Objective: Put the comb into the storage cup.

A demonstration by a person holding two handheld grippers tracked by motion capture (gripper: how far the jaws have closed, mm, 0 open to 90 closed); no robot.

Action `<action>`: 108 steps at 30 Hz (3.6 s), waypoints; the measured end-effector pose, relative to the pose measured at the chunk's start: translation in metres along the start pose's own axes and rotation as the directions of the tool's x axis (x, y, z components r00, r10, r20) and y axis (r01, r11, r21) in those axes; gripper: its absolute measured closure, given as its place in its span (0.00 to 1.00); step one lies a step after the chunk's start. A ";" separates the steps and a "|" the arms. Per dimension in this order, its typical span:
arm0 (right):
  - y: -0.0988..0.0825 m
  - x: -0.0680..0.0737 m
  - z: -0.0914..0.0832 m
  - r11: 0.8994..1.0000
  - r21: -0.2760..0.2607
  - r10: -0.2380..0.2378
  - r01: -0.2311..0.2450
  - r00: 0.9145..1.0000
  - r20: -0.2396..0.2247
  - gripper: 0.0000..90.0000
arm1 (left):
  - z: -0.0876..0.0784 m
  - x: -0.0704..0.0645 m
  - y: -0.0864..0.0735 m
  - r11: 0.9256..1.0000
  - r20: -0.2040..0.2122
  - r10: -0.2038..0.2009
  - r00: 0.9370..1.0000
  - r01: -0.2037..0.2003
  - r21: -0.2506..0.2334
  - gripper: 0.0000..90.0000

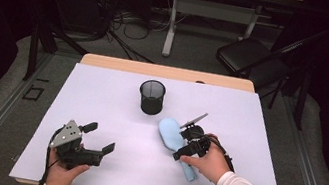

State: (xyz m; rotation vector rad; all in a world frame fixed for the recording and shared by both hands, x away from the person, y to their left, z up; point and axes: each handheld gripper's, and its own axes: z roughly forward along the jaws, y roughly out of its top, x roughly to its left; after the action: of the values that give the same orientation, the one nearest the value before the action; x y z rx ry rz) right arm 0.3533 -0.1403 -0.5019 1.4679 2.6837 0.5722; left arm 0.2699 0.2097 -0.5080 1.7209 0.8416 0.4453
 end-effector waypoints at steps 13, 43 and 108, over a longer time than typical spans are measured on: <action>0.001 0.003 0.015 1.000 -0.013 -0.001 0.001 1.000 0.021 0.51 | 0.000 0.000 0.000 1.000 0.003 -0.002 1.000 0.002 0.002 0.07; 0.011 -0.003 0.015 0.993 0.097 0.070 -0.074 0.997 0.037 0.57 | 0.001 0.001 -0.001 1.000 0.002 -0.006 1.000 0.006 0.009 0.07; 0.022 0.002 0.033 0.976 0.180 0.105 -0.119 0.991 0.086 0.76 | 0.002 0.002 -0.002 1.000 0.002 -0.007 1.000 0.007 0.016 0.07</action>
State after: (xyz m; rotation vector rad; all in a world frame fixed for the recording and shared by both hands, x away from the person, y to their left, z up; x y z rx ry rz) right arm 0.3765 -0.1181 -0.5256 1.6581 2.6703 0.2704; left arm 0.2720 0.2098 -0.5103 1.7318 0.8518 0.4329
